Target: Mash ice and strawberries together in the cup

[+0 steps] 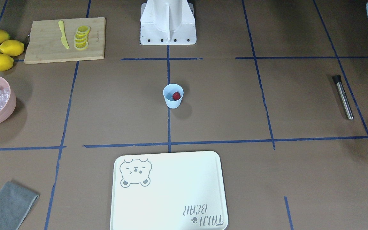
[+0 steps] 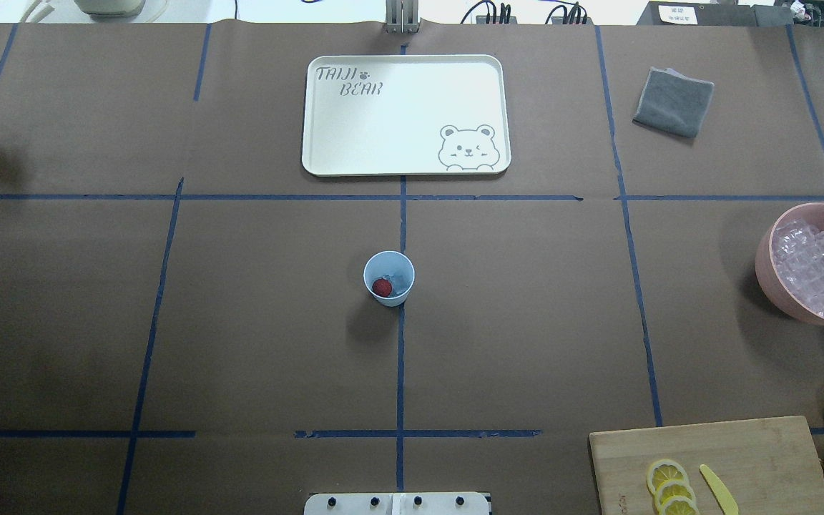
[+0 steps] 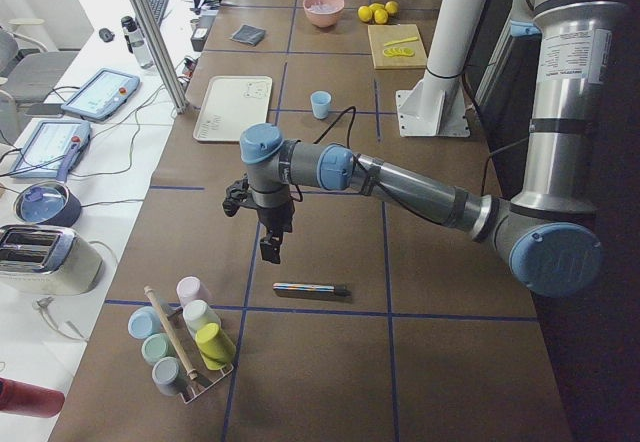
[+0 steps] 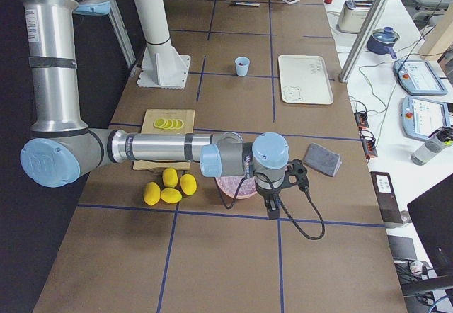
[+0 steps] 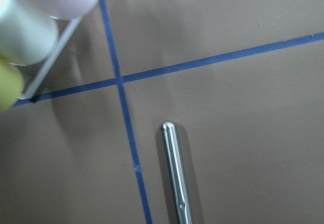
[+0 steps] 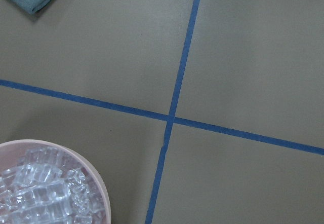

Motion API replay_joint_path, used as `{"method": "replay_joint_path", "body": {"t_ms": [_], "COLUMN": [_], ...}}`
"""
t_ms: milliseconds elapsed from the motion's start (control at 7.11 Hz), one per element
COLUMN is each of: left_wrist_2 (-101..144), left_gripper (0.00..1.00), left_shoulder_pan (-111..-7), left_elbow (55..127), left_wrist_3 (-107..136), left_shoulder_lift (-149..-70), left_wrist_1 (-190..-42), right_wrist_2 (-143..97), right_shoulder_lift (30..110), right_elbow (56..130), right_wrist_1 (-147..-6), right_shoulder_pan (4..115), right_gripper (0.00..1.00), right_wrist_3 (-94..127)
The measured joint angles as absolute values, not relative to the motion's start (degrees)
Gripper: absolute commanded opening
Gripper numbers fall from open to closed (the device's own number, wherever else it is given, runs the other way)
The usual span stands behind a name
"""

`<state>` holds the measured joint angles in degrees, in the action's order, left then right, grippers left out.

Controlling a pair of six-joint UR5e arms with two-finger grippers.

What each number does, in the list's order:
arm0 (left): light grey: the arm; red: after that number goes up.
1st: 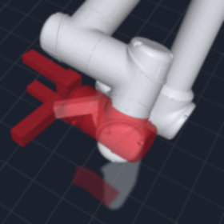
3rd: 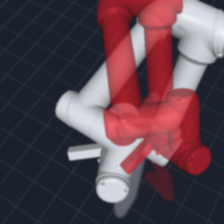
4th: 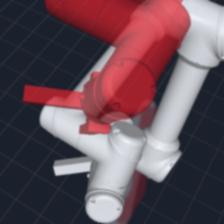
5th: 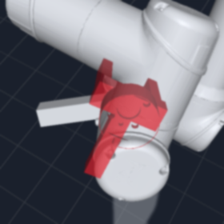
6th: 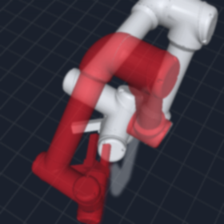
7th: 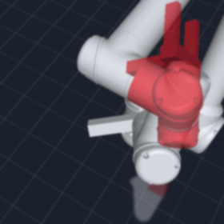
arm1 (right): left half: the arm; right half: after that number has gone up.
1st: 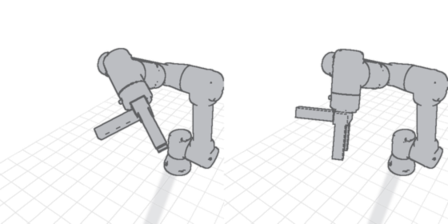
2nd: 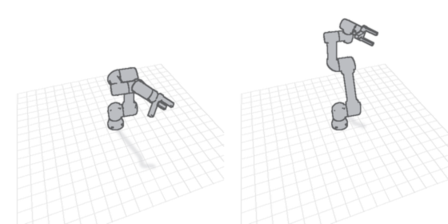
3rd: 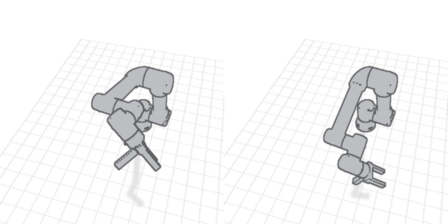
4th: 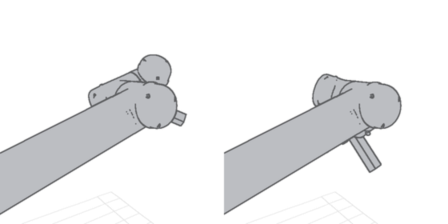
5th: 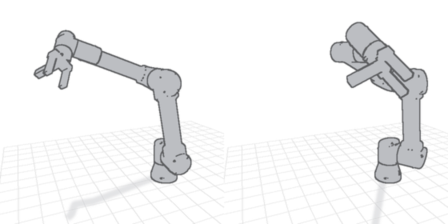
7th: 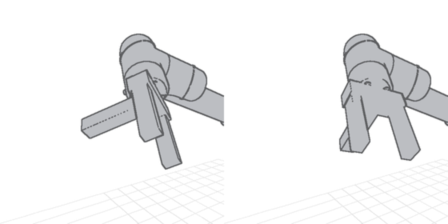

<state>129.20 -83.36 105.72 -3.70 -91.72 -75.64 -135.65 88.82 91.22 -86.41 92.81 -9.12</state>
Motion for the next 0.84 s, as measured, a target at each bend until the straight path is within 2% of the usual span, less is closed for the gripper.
{"method": "replay_joint_path", "body": {"t_ms": [422,844], "left_wrist_2": [136.7,137.4], "left_gripper": [1.0,1.0], "left_shoulder_pan": [-90.2,-91.0], "left_elbow": [95.3,92.4], "left_wrist_3": [-11.2,-11.6], "left_shoulder_lift": [-91.5,-91.1], "left_wrist_1": [-76.8,-78.9], "right_wrist_2": [-136.1,-136.3], "right_shoulder_lift": [89.0,89.4], "right_elbow": [90.7,90.4], "right_wrist_1": [-86.5,-86.4], "right_shoulder_pan": [92.8,92.8], "right_gripper": [1.0,1.0], "right_wrist_3": [-9.2,-9.1]}}
